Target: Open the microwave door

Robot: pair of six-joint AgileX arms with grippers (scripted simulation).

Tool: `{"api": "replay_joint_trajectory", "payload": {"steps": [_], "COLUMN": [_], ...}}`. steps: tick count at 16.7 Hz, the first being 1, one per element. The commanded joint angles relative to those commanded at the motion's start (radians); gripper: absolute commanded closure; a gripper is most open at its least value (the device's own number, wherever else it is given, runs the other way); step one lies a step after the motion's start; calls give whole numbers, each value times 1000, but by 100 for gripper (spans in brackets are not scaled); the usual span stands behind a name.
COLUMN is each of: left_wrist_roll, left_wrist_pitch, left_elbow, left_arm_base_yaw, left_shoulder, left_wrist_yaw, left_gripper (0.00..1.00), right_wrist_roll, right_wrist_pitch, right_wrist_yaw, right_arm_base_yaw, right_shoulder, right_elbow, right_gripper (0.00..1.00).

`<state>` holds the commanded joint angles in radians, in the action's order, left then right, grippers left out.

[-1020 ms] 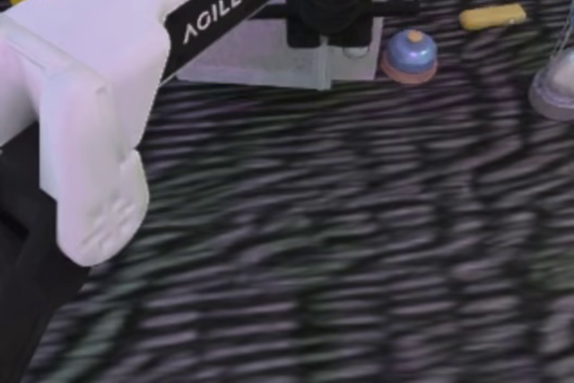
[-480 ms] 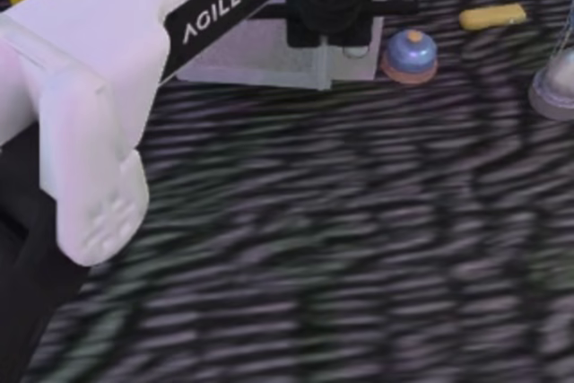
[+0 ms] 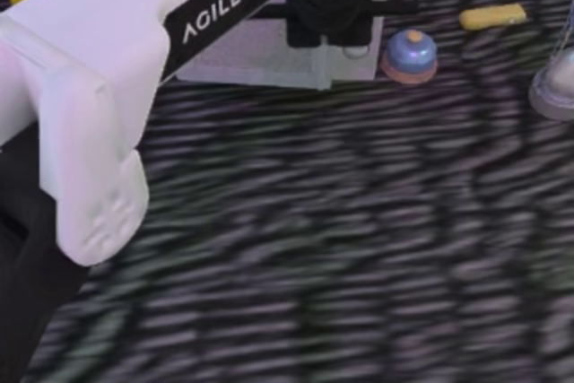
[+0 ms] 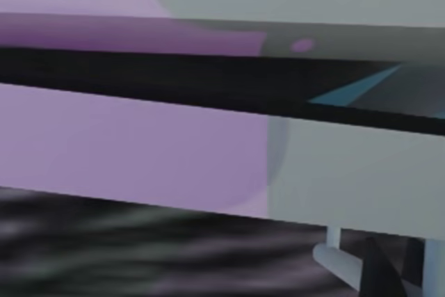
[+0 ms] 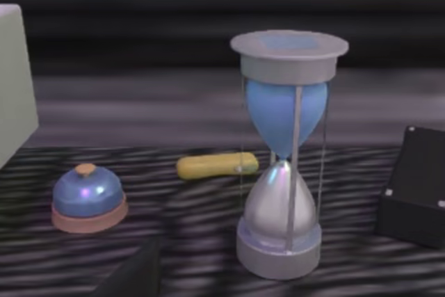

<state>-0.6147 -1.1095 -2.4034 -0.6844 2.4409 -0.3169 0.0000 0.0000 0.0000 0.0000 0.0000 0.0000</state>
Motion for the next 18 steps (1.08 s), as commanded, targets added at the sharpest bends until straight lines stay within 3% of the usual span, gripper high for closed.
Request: {"api": "replay_joint_trajectory", "payload": {"steps": [9,18], "left_wrist_roll": [84,85], "left_wrist_pitch": [121,123], "left_elbow": [223,227], "left_arm_base_yaw": [11,11], "left_shoulder": [-131,-133], "left_wrist_yaw": [30,31], "left_gripper": [100,100], "right_wrist_roll": [0,0], "right_wrist_pitch": [0,0], "right_wrist_yaw": [0,0], "right_arm_base_yaw": [0,0], "right_shoulder": [0,0], "right_elbow": [0,0], "right_gripper": [0,0]}}
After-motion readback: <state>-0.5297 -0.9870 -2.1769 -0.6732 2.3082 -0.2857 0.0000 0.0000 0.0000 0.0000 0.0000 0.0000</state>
